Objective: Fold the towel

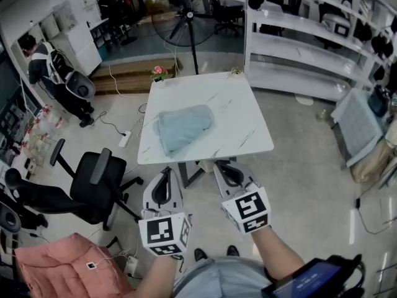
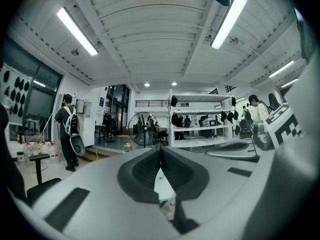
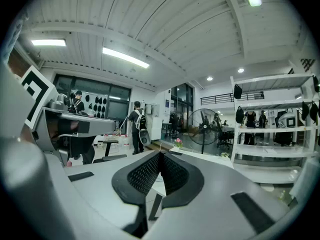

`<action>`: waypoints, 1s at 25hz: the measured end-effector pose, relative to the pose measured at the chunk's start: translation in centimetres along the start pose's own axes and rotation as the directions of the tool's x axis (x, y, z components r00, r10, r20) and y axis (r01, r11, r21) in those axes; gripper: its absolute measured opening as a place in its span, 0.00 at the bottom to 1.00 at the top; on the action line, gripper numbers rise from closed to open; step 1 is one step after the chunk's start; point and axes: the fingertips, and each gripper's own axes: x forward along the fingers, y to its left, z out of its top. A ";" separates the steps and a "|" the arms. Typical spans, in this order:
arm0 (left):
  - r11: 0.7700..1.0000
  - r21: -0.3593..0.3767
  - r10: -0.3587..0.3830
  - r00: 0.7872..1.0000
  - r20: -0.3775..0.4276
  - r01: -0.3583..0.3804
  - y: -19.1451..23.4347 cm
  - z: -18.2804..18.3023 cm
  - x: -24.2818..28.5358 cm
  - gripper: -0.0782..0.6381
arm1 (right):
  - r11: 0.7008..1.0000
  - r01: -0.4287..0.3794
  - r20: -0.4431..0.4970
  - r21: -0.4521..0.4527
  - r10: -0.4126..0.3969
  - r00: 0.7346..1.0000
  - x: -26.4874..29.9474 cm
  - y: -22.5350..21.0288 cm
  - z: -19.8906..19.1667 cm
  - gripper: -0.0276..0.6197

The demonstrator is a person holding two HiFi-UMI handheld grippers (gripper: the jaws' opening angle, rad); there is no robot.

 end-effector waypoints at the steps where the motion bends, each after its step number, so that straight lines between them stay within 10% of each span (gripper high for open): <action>1: 1.000 0.000 0.000 1.000 0.000 0.000 -0.1 -0.1 -0.1 0.12 | 1.000 -0.001 0.001 -0.001 0.001 1.000 -0.1 0.0 -0.1 0.06; 25: 0.996 0.008 0.094 0.994 -0.057 -0.093 -4.3 -1.8 1.5 0.12 | 0.998 -0.068 0.010 0.013 0.068 0.998 -1.5 -5.1 -1.4 0.07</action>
